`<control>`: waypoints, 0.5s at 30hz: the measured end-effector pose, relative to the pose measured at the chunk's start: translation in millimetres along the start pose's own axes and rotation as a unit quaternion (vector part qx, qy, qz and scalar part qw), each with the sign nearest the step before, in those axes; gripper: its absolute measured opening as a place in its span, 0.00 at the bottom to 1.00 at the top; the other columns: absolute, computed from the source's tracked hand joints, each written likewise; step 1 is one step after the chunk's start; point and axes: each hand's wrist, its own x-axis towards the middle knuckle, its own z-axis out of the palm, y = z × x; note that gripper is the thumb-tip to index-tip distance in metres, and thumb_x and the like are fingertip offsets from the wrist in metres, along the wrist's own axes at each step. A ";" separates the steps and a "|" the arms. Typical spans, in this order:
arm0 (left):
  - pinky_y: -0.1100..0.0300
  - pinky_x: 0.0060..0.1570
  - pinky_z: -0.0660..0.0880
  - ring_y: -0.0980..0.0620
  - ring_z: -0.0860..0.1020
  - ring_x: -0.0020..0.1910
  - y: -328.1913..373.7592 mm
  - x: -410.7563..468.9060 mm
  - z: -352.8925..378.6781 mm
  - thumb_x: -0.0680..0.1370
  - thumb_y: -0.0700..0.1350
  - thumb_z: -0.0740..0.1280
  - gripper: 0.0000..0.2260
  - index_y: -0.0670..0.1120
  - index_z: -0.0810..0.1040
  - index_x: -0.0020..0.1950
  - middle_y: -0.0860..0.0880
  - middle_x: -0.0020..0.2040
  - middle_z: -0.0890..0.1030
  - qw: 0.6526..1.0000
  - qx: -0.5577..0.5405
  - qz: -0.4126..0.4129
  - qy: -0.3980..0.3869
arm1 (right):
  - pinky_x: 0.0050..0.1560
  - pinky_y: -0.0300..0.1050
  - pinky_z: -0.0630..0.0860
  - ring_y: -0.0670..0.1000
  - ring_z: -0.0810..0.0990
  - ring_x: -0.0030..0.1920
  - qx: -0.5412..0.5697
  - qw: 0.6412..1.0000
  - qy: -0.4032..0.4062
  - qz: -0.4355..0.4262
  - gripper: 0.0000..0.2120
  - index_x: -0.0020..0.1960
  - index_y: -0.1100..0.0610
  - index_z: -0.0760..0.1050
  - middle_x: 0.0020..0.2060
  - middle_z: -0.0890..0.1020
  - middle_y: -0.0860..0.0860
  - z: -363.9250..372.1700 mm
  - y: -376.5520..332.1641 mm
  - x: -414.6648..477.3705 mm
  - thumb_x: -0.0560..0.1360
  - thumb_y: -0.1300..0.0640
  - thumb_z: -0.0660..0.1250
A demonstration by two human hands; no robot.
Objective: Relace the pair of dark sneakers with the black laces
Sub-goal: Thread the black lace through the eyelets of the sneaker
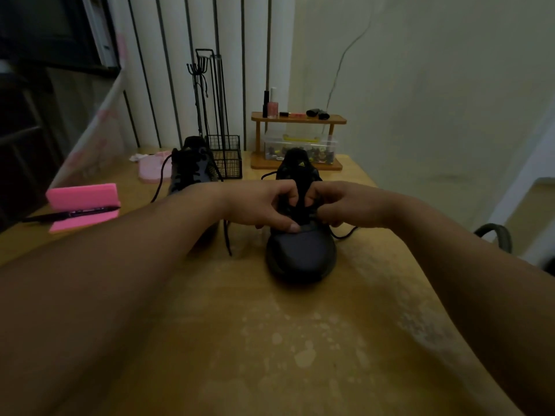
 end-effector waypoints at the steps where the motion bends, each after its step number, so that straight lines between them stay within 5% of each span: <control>1: 0.57 0.40 0.80 0.54 0.80 0.38 0.7 -0.3 -0.4 0.77 0.56 0.75 0.17 0.59 0.72 0.60 0.51 0.45 0.81 1.000 0.009 -0.003 0.002 | 0.47 0.48 0.76 0.51 0.78 0.48 -0.006 1.000 0.003 0.001 0.08 0.57 0.48 0.75 0.53 0.80 0.55 0.5 -0.3 -0.6 0.80 0.59 0.67; 6: 0.56 0.40 0.80 0.53 0.81 0.39 7.4 -4.1 -1.0 0.80 0.56 0.71 0.16 0.61 0.71 0.65 0.51 0.46 0.80 0.999 0.034 -0.025 0.008 | 0.45 0.47 0.73 0.49 0.79 0.49 -0.094 0.995 0.024 0.013 0.11 0.56 0.46 0.73 0.50 0.79 0.49 8.8 -10.7 2.5 0.78 0.47 0.73; 11: 0.57 0.35 0.76 0.51 0.79 0.40 15.0 2.9 11.1 0.80 0.54 0.70 0.11 0.54 0.71 0.59 0.50 0.48 0.79 0.997 0.044 -0.041 0.055 | 0.43 0.47 0.74 0.51 0.78 0.45 -0.094 0.992 0.080 0.020 0.11 0.53 0.48 0.71 0.48 0.80 0.51 21.3 -13.2 2.8 0.77 0.48 0.72; 15: 0.50 0.42 0.78 0.50 0.78 0.45 22.7 2.7 13.9 0.78 0.59 0.70 0.14 0.55 0.70 0.56 0.51 0.48 0.78 0.987 0.124 -0.063 0.085 | 0.39 0.45 0.72 0.48 0.77 0.43 -0.108 0.988 0.100 0.039 0.12 0.53 0.48 0.71 0.47 0.79 0.49 22.6 -17.9 -1.5 0.76 0.47 0.72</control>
